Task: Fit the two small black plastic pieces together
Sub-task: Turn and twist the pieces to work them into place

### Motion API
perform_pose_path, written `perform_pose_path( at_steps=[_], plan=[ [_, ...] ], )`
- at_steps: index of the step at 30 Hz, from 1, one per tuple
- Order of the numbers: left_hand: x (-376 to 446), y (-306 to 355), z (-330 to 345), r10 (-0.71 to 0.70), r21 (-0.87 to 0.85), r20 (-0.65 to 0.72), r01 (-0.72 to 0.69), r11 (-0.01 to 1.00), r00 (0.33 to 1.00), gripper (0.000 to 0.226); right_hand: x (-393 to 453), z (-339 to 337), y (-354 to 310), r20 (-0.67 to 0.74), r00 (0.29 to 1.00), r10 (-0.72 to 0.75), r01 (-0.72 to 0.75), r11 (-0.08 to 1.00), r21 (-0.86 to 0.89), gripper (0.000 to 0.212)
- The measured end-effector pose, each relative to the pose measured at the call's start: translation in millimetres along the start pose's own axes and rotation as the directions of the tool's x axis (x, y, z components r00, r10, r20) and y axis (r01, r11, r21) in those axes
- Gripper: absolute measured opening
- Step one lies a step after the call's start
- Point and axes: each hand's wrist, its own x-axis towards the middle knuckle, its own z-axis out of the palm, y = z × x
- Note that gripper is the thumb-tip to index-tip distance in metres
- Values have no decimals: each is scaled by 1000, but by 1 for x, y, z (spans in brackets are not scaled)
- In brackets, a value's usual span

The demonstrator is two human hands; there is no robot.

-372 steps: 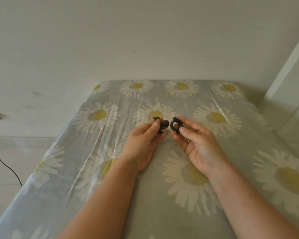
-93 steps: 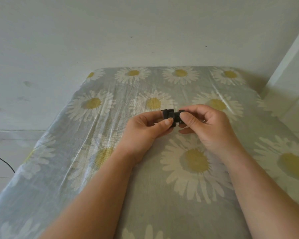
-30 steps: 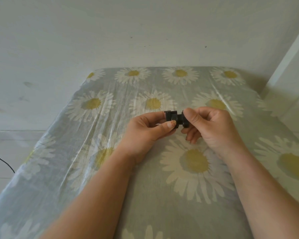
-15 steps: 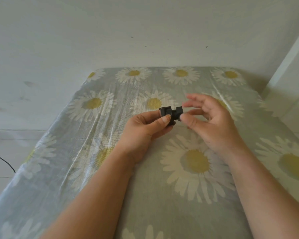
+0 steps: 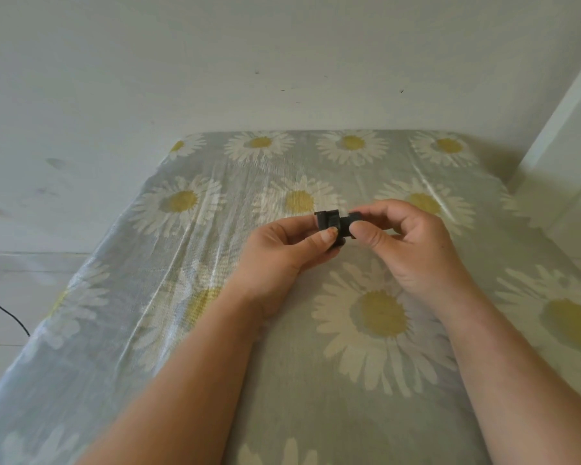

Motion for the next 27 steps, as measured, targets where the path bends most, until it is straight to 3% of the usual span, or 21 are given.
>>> perform_pose_path(
  at_steps=[5,10,19,22,26,27],
  plan=[
    [-1,-1,1,65,153,-4,-64,986,998,31,0,-2,2,-2,1000,15,-15,1000,7,19],
    [-5,1,1,119,257,25,-121,959,993,26,-2,-3,3,17,997,73,-73,997,10,35],
    [-6,2,3,149,282,74,-164,945,986,26,0,-4,5,57,981,183,-179,982,-62,65],
    [-2,-1,0,115,206,19,-116,972,993,30,0,-1,4,33,990,138,-137,990,-26,55],
    [2,-2,-4,44,47,-33,-42,998,998,35,-1,-1,1,19,999,30,-30,999,21,18],
    [3,-2,-5,30,14,-32,-30,999,999,35,0,-1,2,30,999,11,-11,1000,21,21]
  ],
)
